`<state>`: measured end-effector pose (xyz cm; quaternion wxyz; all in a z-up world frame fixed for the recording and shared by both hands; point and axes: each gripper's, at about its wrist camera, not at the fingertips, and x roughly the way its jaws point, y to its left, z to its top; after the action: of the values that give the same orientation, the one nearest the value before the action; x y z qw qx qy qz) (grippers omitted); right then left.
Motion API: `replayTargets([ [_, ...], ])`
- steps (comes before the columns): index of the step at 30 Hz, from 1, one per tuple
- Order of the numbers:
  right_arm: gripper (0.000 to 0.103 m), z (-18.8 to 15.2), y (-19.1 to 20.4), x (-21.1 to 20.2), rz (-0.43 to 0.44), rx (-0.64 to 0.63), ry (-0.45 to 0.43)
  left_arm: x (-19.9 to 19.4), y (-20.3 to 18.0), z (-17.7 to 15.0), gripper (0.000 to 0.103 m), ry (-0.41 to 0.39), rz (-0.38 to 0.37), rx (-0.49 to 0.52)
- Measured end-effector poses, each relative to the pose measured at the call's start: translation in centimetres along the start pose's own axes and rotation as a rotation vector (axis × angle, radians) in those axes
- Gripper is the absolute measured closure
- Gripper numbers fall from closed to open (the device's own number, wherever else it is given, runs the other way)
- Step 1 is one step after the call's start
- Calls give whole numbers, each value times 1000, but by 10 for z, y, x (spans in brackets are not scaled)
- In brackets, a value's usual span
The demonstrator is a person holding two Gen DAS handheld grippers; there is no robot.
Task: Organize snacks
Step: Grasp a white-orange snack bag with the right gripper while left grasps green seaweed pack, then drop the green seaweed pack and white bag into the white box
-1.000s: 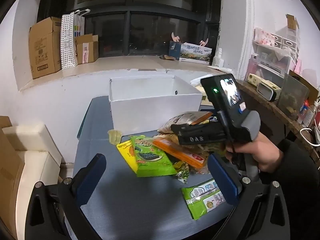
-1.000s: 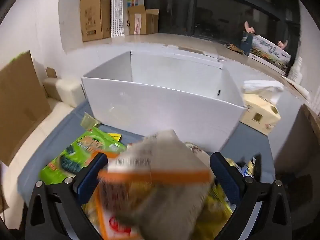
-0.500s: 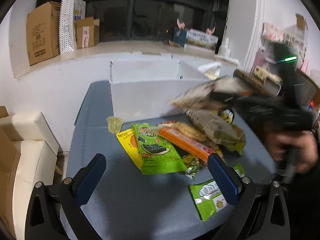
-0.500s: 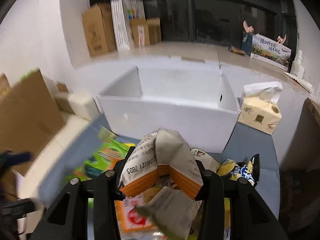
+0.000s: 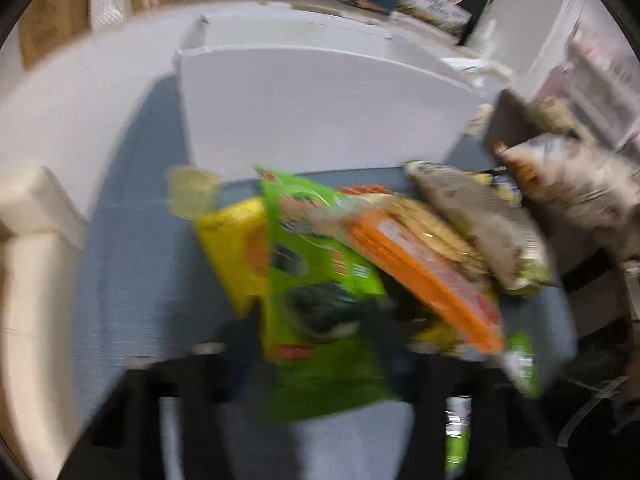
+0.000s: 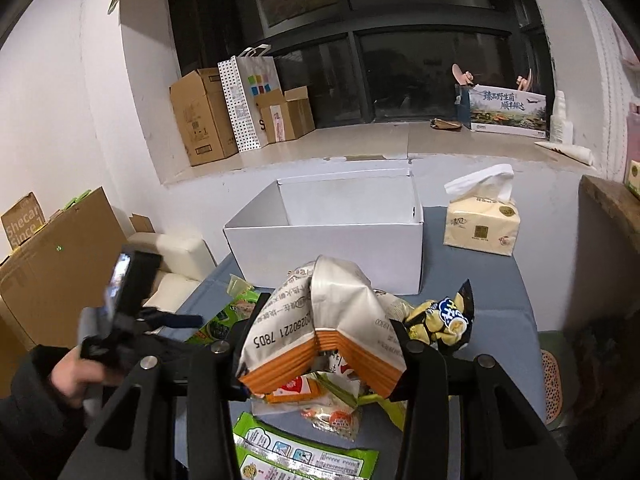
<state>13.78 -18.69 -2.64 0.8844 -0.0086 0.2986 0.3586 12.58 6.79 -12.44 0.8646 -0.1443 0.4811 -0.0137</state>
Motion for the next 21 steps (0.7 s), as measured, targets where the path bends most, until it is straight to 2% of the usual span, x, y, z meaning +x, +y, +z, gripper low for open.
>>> replayTargets([
  [2,55,-3,-3,-1,-5,0,-4,-6,0,-2,82,-23,5,5],
  [4,55,-5,-5,-1,-7,-3,-9,-24,-2,-7,88,-78,-5,15],
  [6,55,-6,-4,-3,-6,-5,-16,-43,-2,-10,89,-130,4,13],
  [10,55,-3,-2,-7,10,3,-34,-84,2,-16,89,-240,-24,-5],
  [13,55,2,0,-9,17,12,-56,-109,6,-8,89,-320,-23,-13],
  [17,55,25,-2,0,36,38,-94,-125,3,26,89,-398,-19,5],
  [21,55,64,-4,22,8,15,-137,-118,3,82,89,-436,-12,-2],
])
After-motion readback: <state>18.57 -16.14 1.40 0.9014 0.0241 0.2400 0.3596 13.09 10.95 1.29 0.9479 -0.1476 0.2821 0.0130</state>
